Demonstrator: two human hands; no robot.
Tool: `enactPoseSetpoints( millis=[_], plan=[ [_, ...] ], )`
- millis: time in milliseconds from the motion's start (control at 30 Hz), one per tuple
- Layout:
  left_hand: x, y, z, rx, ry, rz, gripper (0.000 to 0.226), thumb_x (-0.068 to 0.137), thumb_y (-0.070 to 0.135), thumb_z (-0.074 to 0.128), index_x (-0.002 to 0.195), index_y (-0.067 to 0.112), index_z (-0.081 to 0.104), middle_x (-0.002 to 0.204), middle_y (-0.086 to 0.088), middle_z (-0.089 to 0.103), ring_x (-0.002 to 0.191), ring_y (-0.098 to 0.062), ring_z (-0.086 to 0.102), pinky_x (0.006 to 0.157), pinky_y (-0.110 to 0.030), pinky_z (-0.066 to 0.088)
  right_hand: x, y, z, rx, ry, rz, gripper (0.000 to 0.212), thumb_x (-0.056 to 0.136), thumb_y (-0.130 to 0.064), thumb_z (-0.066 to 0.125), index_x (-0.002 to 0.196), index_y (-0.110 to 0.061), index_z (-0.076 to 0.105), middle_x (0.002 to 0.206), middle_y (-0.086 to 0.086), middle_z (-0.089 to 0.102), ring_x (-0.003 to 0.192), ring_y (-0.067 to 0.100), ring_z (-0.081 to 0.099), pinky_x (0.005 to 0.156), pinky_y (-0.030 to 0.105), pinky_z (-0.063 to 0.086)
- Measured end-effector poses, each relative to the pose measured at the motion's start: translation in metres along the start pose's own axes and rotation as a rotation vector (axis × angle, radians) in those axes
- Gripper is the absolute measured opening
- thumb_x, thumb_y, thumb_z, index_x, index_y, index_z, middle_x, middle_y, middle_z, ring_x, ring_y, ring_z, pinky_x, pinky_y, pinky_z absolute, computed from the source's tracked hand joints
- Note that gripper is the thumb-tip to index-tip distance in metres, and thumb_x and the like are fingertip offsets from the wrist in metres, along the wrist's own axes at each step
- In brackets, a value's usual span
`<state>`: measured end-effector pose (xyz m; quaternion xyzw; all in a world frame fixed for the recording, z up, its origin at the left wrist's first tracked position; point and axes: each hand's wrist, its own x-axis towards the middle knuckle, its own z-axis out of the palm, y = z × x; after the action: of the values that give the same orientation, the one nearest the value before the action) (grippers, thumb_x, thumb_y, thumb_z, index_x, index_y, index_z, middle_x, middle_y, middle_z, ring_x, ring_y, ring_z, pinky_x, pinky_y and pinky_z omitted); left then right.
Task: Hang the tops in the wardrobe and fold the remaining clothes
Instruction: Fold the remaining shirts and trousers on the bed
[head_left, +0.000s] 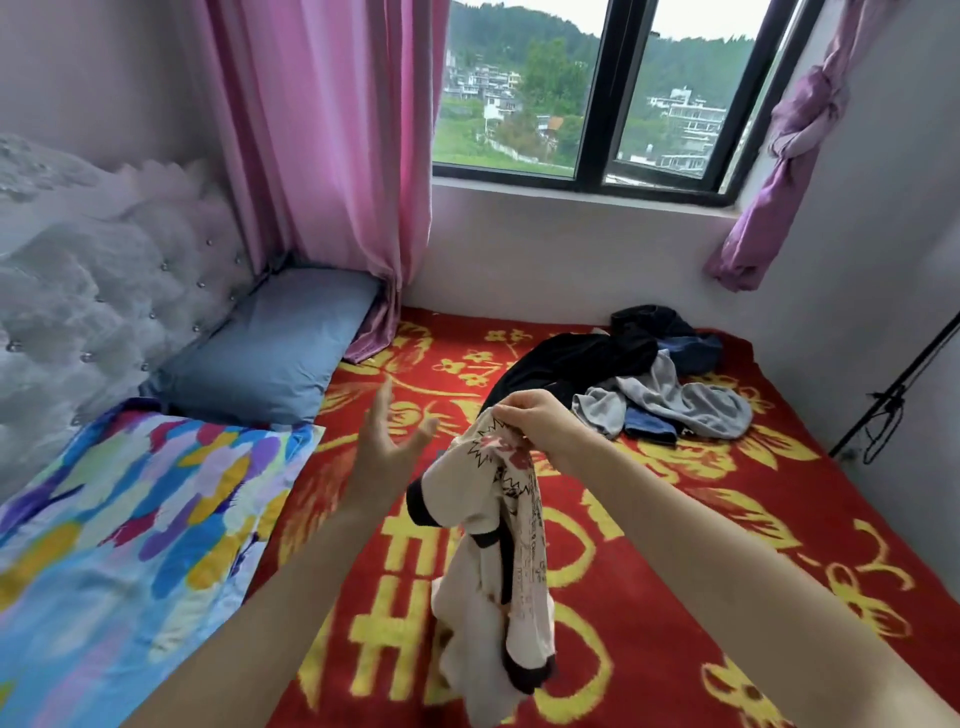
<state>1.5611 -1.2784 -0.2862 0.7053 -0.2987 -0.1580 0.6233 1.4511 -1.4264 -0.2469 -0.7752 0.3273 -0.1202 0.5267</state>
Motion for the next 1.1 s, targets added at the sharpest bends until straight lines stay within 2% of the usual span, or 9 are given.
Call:
enactPoseSetpoints(
  millis=[133,267,367,433,633,733,867,967,1100],
  plan=[
    [-0.021,-0.025,0.025,0.621,-0.340,0.495,0.098,0.063,0.067,0.056,0.144,0.044,0.007,0.152,0.000,0.023,0.136,-0.020,0.027,0.106,-0.045,0.032,-0.001,-0.017,-0.009,0.104,-0.056,0.011,0.021,0.094,-0.015,0.054,0.076,-0.006,0.061,0.065,0.005,0.060,0.055,0.012,0.056,0.051,0.021,0.048],
    [-0.011,-0.024,0.029,0.427,-0.158,0.698,0.053,0.077,0.028,0.055,0.129,0.024,0.046,0.098,-0.010,0.069,0.082,-0.017,0.066,0.066,-0.019,0.049,0.000,-0.019,-0.030,0.111,-0.039,-0.020,0.021,0.092,-0.012,0.057,0.071,-0.009,0.063,0.067,0.004,0.061,0.057,0.011,0.057,0.053,0.021,0.050],
    [0.000,0.008,0.019,0.365,-0.221,0.702,0.034,0.073,0.024,0.050,0.097,0.013,0.071,0.078,-0.002,0.070,0.072,0.001,0.057,0.062,-0.001,0.039,0.003,-0.001,-0.042,0.065,0.014,-0.054,0.017,0.086,-0.008,0.064,0.070,-0.013,0.065,0.070,0.003,0.061,0.063,0.011,0.056,0.060,0.022,0.047],
    [0.009,0.030,0.020,0.468,-0.277,0.704,0.041,0.068,0.035,0.044,0.078,0.008,0.074,0.065,-0.004,0.069,0.055,0.000,0.053,0.054,-0.006,0.035,0.003,0.015,-0.044,0.078,0.036,-0.069,0.016,0.083,-0.007,0.067,0.069,-0.014,0.065,0.067,0.003,0.059,0.061,0.011,0.052,0.057,0.020,0.043],
    [0.021,0.050,0.035,0.547,-0.214,0.497,0.040,0.060,0.052,0.034,0.048,0.014,0.040,0.047,0.000,0.041,0.049,-0.014,0.036,0.052,-0.031,0.028,-0.013,0.047,-0.027,0.231,0.232,-0.139,0.013,0.089,-0.005,0.058,0.078,-0.010,0.059,0.062,0.001,0.053,0.051,0.002,0.050,0.054,0.016,0.040],
    [0.019,0.059,0.038,0.328,-0.192,0.387,0.037,0.062,0.049,0.047,0.047,0.021,0.029,0.040,0.010,0.028,0.045,-0.006,0.028,0.048,-0.020,0.022,-0.032,0.063,-0.004,0.274,0.298,-0.321,0.020,0.092,-0.026,0.054,0.077,-0.015,0.051,0.064,0.003,0.050,0.056,0.014,0.046,0.057,0.029,0.039],
    [0.018,0.062,0.033,0.125,-0.154,0.222,0.036,0.065,0.037,0.058,0.048,0.006,0.048,0.044,0.010,0.042,0.046,-0.001,0.036,0.049,-0.015,0.030,-0.043,0.078,0.024,0.020,0.225,-0.520,0.045,0.078,-0.061,0.055,0.086,-0.018,0.049,0.073,-0.008,0.046,0.060,0.008,0.043,0.053,0.025,0.038],
    [0.017,0.064,0.024,0.066,-0.141,0.151,0.044,0.064,0.035,0.058,0.065,-0.009,0.061,0.061,-0.014,0.052,0.059,-0.013,0.045,0.058,-0.024,0.036,-0.041,0.069,0.032,-0.036,0.224,-0.545,0.028,0.078,-0.049,0.059,0.083,-0.021,0.057,0.076,-0.016,0.046,0.065,0.002,0.046,0.055,0.017,0.037],
    [0.020,0.061,0.001,0.147,-0.029,0.093,0.024,0.071,0.033,0.061,0.055,0.017,0.065,0.052,0.008,0.052,0.053,-0.003,0.045,0.056,-0.020,0.037,-0.035,0.040,0.023,0.163,0.246,-0.491,0.036,0.086,-0.007,0.064,0.058,-0.018,0.046,0.061,-0.010,0.042,0.054,0.002,0.039,0.053,0.013,0.030]
  ],
)
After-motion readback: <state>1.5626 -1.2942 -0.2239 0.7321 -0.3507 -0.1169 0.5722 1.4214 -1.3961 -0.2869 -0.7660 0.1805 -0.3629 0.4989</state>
